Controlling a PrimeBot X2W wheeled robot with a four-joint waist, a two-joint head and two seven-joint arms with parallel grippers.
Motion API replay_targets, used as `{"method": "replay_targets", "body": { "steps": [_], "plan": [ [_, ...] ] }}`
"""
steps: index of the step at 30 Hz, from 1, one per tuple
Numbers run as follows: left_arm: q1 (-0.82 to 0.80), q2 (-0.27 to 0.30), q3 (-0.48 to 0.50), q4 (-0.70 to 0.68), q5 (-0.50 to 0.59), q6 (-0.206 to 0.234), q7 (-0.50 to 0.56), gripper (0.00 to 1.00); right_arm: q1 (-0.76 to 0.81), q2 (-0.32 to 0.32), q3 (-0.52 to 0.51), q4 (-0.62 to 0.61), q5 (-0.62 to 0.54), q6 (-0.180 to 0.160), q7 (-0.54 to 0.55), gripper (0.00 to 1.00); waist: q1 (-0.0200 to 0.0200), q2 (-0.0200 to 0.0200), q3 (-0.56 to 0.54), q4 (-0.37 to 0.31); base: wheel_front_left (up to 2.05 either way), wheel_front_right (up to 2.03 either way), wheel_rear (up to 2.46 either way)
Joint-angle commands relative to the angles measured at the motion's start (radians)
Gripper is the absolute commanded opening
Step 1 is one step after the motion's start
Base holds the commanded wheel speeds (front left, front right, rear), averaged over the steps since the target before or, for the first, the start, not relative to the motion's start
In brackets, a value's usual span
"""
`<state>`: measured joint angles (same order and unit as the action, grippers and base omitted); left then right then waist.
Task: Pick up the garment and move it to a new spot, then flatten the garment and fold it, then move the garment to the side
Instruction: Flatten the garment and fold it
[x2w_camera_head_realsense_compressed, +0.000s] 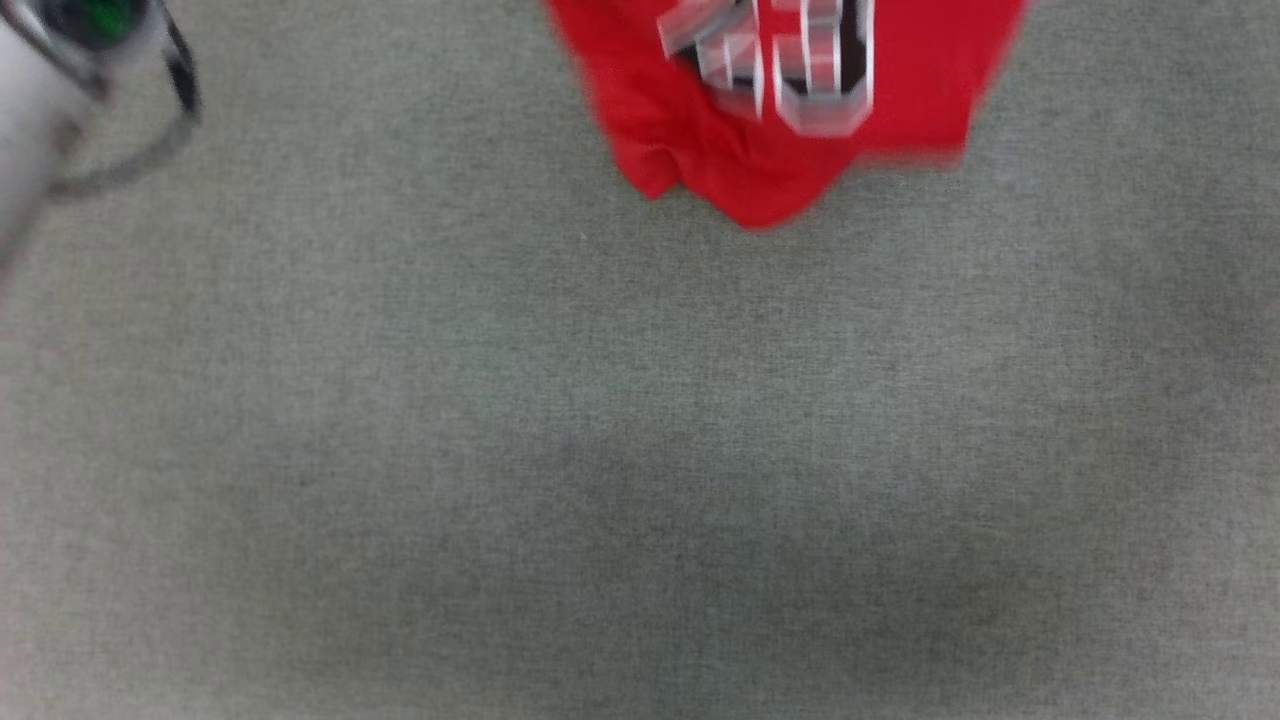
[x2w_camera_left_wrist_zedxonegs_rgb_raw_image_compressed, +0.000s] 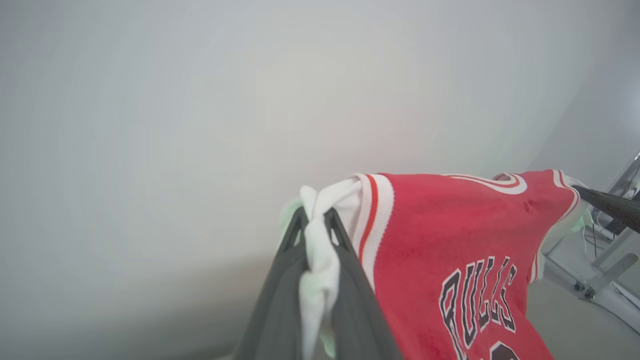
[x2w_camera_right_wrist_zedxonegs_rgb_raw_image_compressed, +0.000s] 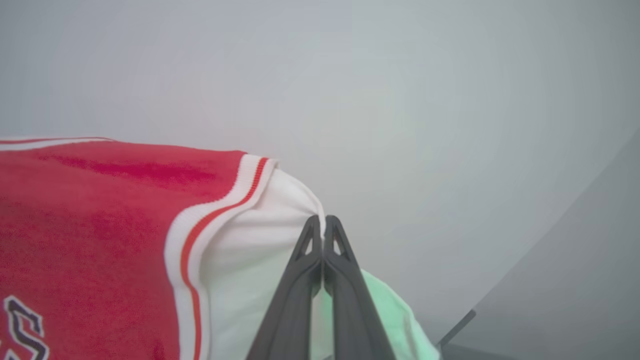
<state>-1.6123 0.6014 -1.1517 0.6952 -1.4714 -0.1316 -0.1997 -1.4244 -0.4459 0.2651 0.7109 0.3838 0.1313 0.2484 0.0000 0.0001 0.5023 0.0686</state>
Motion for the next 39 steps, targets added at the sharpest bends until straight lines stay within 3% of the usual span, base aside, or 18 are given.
{"method": "replay_targets", "body": {
  "steps": [1, 6, 10, 15, 20, 24, 30, 34, 37, 39],
  "plan": [
    [-0.031, -0.002, 0.019, 0.026, -0.009, 0.002, -0.014, 0.00, -0.042, 0.007, -0.034, 0.014, -0.028, -0.001, -0.027, 0.00, 0.0000, -0.0001, 0.003, -0.007, 0.00, 0.00, 0.00],
    [-0.182, -0.061, 0.156, 0.178, -0.015, 0.003, -0.064, 0.00, -0.232, 0.084, -0.207, 0.119, -0.202, -0.001, -0.180, 0.00, 0.0000, -0.0001, -0.004, -0.014, 0.00, 0.00, 0.00],
    [-0.214, -0.083, 0.334, 0.179, 0.068, 0.003, -0.066, 0.00, -0.304, 0.119, -0.274, 0.182, -0.287, -0.002, -0.257, 0.00, 0.0000, -0.0001, -0.020, -0.015, 0.00, 0.00, 0.00],
    [-0.056, -0.100, 0.362, 0.101, 0.120, 0.003, -0.065, 0.00, -0.249, 0.124, -0.212, 0.227, -0.307, -0.001, -0.313, 0.00, 0.0000, -0.0001, -0.048, -0.015, 0.00, 0.00, 0.00],
    [0.153, -0.066, 0.287, -0.007, 0.076, 0.002, -0.060, 0.00, -0.127, 0.099, -0.077, 0.192, -0.230, -0.001, -0.320, 0.00, 0.0000, -0.0001, -0.066, -0.015, 0.00, 0.00, 0.00],
    [0.294, -0.023, 0.220, -0.109, 0.038, 0.002, -0.060, 0.00, 0.018, 0.047, 0.054, 0.074, -0.115, -0.001, -0.279, 0.00, 0.0000, -0.0001, -0.082, -0.013, 0.00, 0.00, 0.00],
    [0.481, 0.050, 0.165, -0.257, -0.027, 0.002, -0.063, 0.00, 0.315, -0.094, 0.180, -0.270, 0.090, -0.001, -0.121, 0.00, 0.0000, -0.0001, -0.116, -0.013, 0.00, 0.00, 0.00],
    [0.589, 0.100, 0.142, -0.357, -0.041, 0.002, -0.065, 0.06, 0.546, -0.188, 0.158, -0.528, 0.198, -0.001, 0.009, 0.00, 0.0000, -0.0001, -0.140, -0.011, 0.00, 0.00, 0.00],
    [0.660, 0.129, 0.129, -0.426, -0.041, 0.002, -0.065, 0.20, 0.719, -0.228, 0.100, -0.690, 0.261, -0.001, 0.103, 0.00, 0.0000, -0.0001, -0.154, -0.008, 0.00, 0.00, 0.00],
    [0.703, 0.147, 0.120, -0.465, -0.033, 0.002, -0.066, 0.17, 0.829, -0.242, 0.056, -0.785, 0.289, -0.001, 0.166, 0.00, 0.0000, -0.0001, -0.163, -0.008, 0.00, 0.00, 0.00]
  ]
}}
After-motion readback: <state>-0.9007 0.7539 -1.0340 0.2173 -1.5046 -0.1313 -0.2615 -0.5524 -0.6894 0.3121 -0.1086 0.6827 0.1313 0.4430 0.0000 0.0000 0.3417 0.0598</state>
